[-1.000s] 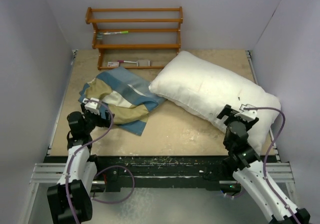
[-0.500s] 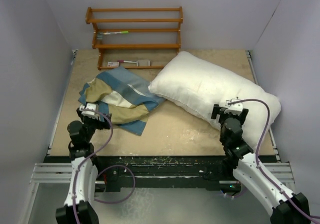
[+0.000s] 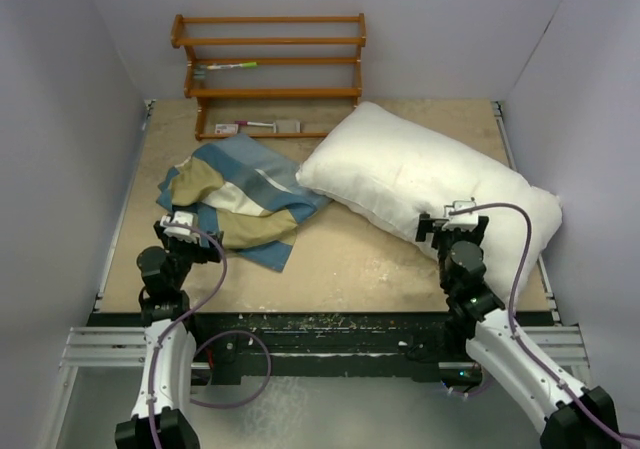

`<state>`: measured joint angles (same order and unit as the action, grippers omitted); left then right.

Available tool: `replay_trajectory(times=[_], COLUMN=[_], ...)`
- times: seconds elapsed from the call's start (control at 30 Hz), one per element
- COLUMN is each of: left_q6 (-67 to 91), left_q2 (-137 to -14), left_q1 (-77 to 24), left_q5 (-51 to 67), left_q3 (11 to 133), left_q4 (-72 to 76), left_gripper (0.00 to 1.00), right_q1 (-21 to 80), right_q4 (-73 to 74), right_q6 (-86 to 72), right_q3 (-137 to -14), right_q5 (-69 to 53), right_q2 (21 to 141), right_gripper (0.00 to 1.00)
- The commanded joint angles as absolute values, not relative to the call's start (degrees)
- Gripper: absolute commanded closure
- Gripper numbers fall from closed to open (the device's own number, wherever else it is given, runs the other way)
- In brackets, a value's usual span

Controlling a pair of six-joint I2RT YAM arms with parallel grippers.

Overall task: Remove the pillowcase from the pillow
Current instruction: Reset both arms

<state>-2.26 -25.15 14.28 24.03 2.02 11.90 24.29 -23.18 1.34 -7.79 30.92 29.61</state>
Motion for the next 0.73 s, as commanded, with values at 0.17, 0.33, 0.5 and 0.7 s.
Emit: replay_trajectory(times=[0.17,0.33,0.5,0.7], left_q6=[-2.0,-2.0,-2.0,-2.7], left_q2=[-25.4,-25.3,-25.7,-27.1], left_q1=[14.5,14.4,14.4,13.2], left_q5=[24.7,24.8,24.8,24.5], left_q3=[2.5,2.5,2.5,2.7], left_q4=[14.5,14.5,14.9,15.3], left_gripper=[0.01,0.01,0.01,0.01], right_q1=[21.9,21.1,21.1,21.0], right_q4=[-23.8,-16.8,-22.1,-18.5], right_q6=[-0.9,2.4,0.0,1.9], right_q3=[-4.7,0.7,-1.0,-0.3], right_q5=[31.6,25.2,28.1,25.7], right_q2=[21.9,2.7,14.1,8.1], right_gripper=[0.00,0.00,0.00,0.00])
